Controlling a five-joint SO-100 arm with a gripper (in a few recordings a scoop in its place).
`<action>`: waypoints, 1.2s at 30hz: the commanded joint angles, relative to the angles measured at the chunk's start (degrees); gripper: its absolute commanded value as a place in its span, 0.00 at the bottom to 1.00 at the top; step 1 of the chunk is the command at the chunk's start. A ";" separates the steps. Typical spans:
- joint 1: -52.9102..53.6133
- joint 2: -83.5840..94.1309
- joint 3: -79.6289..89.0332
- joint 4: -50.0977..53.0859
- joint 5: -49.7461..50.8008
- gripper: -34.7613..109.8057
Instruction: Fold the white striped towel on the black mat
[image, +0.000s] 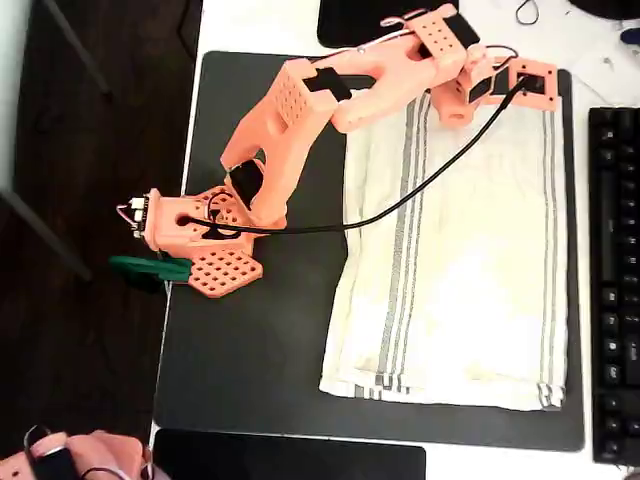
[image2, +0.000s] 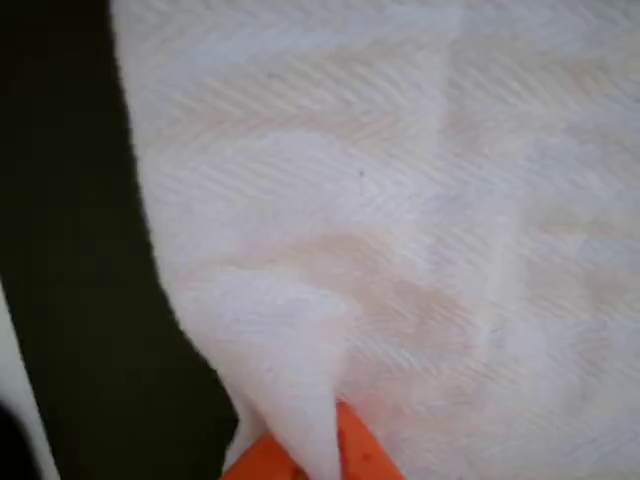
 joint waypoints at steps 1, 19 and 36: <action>1.41 3.60 0.79 1.67 0.44 0.24; 11.69 30.15 5.36 21.36 -4.13 0.24; 40.78 36.30 1.58 28.74 -26.63 0.24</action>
